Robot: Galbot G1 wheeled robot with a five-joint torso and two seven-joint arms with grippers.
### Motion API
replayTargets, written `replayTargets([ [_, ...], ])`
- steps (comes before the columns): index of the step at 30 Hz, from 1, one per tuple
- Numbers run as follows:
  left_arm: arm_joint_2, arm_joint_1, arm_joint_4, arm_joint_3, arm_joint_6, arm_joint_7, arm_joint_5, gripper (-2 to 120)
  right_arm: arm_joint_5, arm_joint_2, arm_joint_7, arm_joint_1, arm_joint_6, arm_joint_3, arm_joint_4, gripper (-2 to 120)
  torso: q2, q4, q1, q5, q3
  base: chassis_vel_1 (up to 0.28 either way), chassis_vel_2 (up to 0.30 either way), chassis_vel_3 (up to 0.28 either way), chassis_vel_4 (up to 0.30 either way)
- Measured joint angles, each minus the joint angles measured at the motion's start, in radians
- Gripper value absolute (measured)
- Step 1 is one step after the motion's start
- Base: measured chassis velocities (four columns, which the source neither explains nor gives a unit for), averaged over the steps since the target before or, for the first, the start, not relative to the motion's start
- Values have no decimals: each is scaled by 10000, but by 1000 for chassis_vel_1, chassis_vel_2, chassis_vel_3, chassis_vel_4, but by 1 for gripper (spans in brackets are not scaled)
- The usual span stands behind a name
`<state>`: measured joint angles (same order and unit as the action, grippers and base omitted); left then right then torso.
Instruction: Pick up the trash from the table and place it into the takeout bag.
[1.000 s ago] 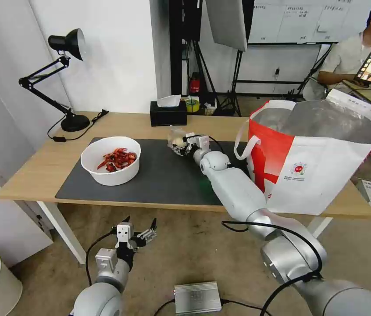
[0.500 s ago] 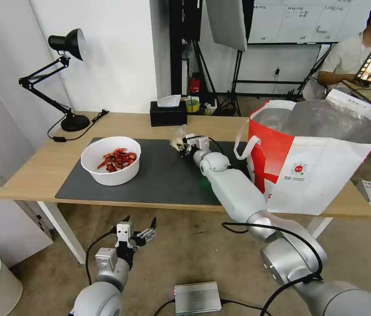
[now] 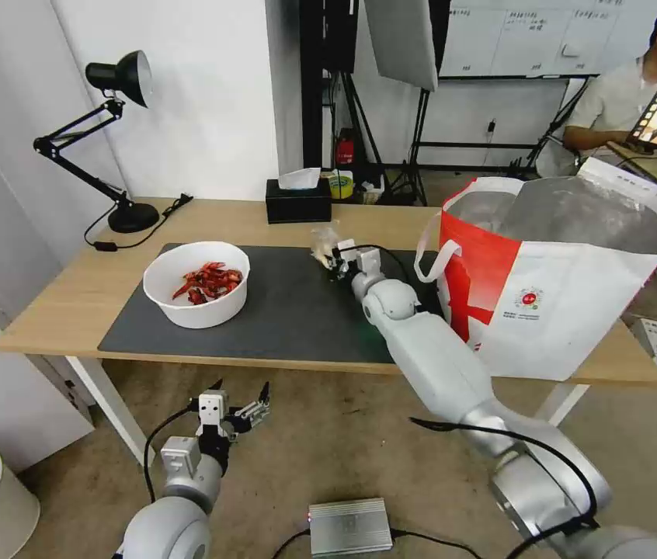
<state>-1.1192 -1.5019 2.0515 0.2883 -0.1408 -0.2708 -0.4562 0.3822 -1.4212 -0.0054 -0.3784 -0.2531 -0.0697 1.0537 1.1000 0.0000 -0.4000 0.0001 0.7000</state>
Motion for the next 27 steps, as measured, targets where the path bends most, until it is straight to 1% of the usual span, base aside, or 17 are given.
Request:
replayTargets([
  [1, -4, -26, 26, 0, 1, -2, 1, 100, 2, 259, 118, -207, -4, -45, 480, 3, 0, -1, 1, 0, 0, 0, 0, 0, 0],
  [2, -4, -26, 26, 0, 1, -2, 1, 100, 2, 259, 118, -207, -4, -45, 480, 3, 0, -1, 1, 0, 0, 0, 0, 0, 0],
  [4, -9, -87, 66, 16, 1, -1, 9, 100, 16, 589, 242, -436, -7, -87, 1051, 3, 0, -1, 0, 0, 0, 0, 0, 0, 0],
  [5, -9, -87, 66, 16, 1, -1, 9, 100, 16, 589, 242, -436, -7, -87, 1051, 3, 0, -1, 0, 0, 0, 0, 0, 0, 0],
  [7, -18, -148, 106, 55, 3, -2, 26, 100, 62, 932, 349, -695, -27, -154, 1679, 3, 0, -1, 0, 0, 0, 0, 0, 0, 0],
  [9, -46, -215, 173, 101, 5, -1, 50, 100, 205, 1381, 502, -1078, -46, -256, 2645, 3, 0, -1, 0, 1, 0, 0, 0, 0, 0],
  [11, -46, -215, 173, 101, 5, -1, 50, 100, 205, 1381, 502, -1078, -46, -256, 2645, 3, 0, -1, 0, 1, 0, 0, 0, 0, 0],
  [12, -59, -255, 215, 133, 8, 0, 65, 100, 272, 1683, 545, -1415, -47, -285, 3407, 3, 0, -1, 1, 0, 0, 0, 0, 0, 0],
  [13, -63, -270, 228, 146, 8, 0, 70, 100, 279, 1798, 554, -1579, -48, -287, 3756, 3, 0, -1, 1, 0, 0, 0, 0, 0, 0],
  [15, -65, -276, 235, 150, 8, 0, 72, 100, 280, 1860, 557, -1676, -47, -287, 3964, 3, 0, -1, 1, -1, -1, 0, 0, 0, 0],
  [17, -72, -314, 278, 167, 11, 1, 85, 100, 250, 2123, 570, -2207, -40, -260, 4911, 3, 0, 0, 1, 0, 0, 0, 0, 0, 0],
  [19, -75, -321, 288, 169, 12, 0, 89, 100, 214, 2173, 578, -2330, -37, -246, 5112, 3, 0, 0, 1, -1, 0, 0, 0, 0, 0],
  [21, -92, -352, 334, 173, 15, 0, 109, 100, -46, 2342, 587, -2945, -30, -81, 6014, 3, 0, 0, 1, -1, -1, 0, 0, 0, 0],
  [23, -95, -364, 348, 173, 15, 0, 113, 100, -81, 2370, 587, -3086, -30, -32, 6204, 3, 0, 0, 1, -1, 0, 0, 0, 0, 0],
  [24, -99, -394, 386, 186, 16, 0, 120, 100, -197, 2452, 589, -3484, -32, 106, 6717, 3, 1, 0, 1, -1, -1, 0, 0, 0, 0],
  [25, -99, -394, 386, 186, 16, 0, 120, 100, -197, 2452, 589, -3484, -32, 106, 6717, 3, 1, 0, 1, -1, -1, 0, 0, 0, 0],
  [27, -98, -457, 441, 219, 16, 0, 128, 100, -335, 2615, 654, -4092, -75, 294, 7460, 3, 1, -1, 1, 0, -1, 0, 0, 0, 0],
])
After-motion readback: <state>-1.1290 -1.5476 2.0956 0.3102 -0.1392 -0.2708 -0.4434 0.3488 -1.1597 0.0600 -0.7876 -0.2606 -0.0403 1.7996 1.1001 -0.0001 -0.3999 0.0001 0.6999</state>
